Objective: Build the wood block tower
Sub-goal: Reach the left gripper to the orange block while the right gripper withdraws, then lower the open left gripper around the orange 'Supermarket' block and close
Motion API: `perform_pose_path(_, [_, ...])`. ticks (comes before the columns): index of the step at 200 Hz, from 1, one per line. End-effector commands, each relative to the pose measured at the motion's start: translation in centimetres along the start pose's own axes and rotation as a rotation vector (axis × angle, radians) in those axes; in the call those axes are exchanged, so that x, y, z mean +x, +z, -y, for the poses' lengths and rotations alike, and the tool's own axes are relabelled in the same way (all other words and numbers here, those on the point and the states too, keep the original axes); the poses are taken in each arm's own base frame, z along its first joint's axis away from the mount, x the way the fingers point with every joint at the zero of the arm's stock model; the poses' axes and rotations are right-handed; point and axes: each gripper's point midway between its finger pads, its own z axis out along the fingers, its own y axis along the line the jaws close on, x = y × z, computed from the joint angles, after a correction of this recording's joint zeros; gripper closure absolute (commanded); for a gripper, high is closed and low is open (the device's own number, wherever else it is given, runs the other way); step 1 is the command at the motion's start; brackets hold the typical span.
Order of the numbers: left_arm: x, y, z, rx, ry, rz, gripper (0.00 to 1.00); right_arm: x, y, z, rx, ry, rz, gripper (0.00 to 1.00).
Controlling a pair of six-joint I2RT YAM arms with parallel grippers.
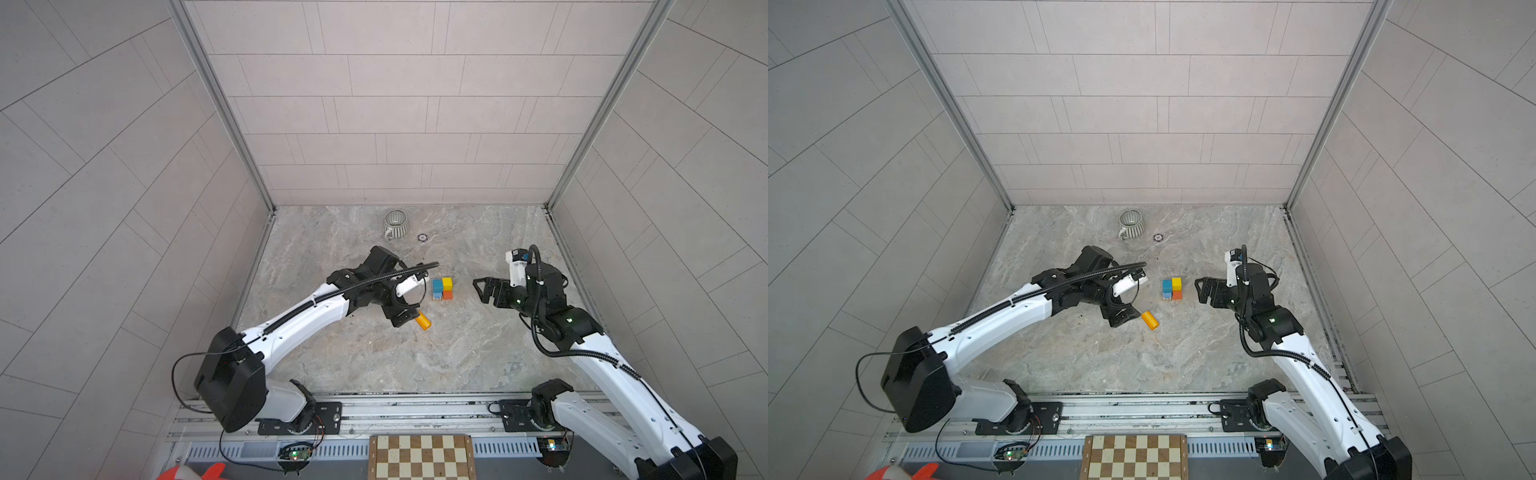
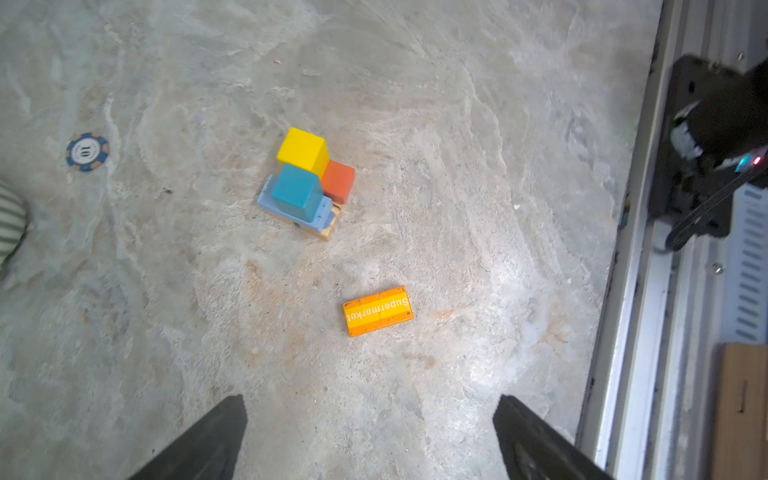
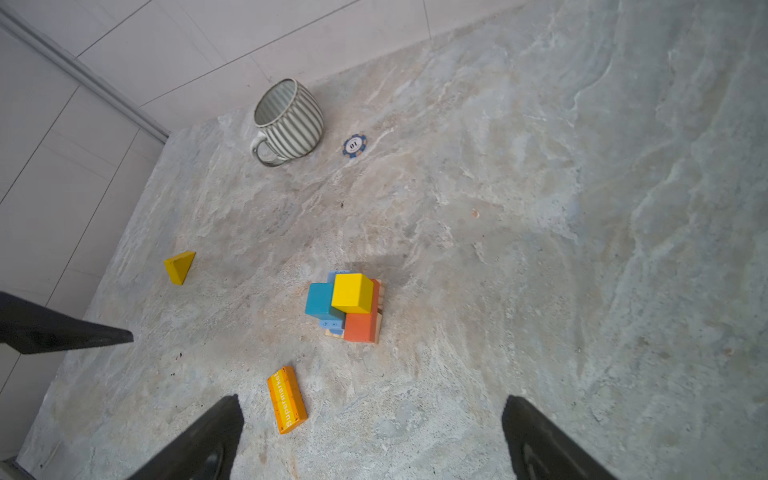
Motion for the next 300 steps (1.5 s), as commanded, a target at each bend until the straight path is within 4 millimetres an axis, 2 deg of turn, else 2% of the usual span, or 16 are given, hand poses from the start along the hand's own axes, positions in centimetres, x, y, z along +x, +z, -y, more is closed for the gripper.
perform_pose_path(1, [1.0,1.6,0.3,-0.007,0.236,-0.069,0.01,0.1,-0.1,0.1,-0.029,0.069,-0.009,0.01])
perform_pose_path(30, [1.8,3.7,0.7,0.005,0.365,-0.154,0.07,0.2,-0.2,0.2,-0.043,0.080,0.000,0.01])
perform_pose_path(61, [2.4,6.2,1.9,0.048,0.465,-0.221,0.14,0.3,0.0,0.9,-0.033,0.090,0.002,0.01])
perform_pose_path(114, [3.3,9.3,2.3,0.108,0.497,-0.296,0.22,0.1,0.3,1.0,-0.062,0.113,0.005,0.01])
perform_pose_path(123, [3.3,9.6,2.3,0.111,0.499,-0.306,0.23,0.0,0.3,1.1,-0.061,0.115,0.011,0.01])
perform_pose_path(126, [3.3,9.7,2.2,0.111,0.499,-0.312,0.23,1.0,0.6,1.5,-0.051,0.121,-0.010,0.01])
perform_pose_path(132, [3.5,9.9,2.1,0.112,0.501,-0.324,0.23,1.2,0.7,1.6,-0.051,0.122,-0.015,0.01])
perform_pose_path(171, [4.4,10.9,1.6,0.108,0.520,-0.388,0.23,1.1,0.6,1.6,-0.056,0.123,-0.004,0.01])
perform_pose_path(218, [4.7,12.1,1.5,0.115,0.524,-0.396,0.27,1.2,0.8,1.8,-0.054,0.129,-0.005,0.01])
perform_pose_path(270, [5.1,12.8,1.4,0.124,0.513,-0.414,0.40,1.3,0.9,2.1,-0.046,0.135,-0.006,0.01])
perform_pose_path(300, [5.1,12.7,1.3,0.119,0.505,-0.415,0.52,1.4,1.0,2.3,-0.038,0.138,-0.007,0.01])
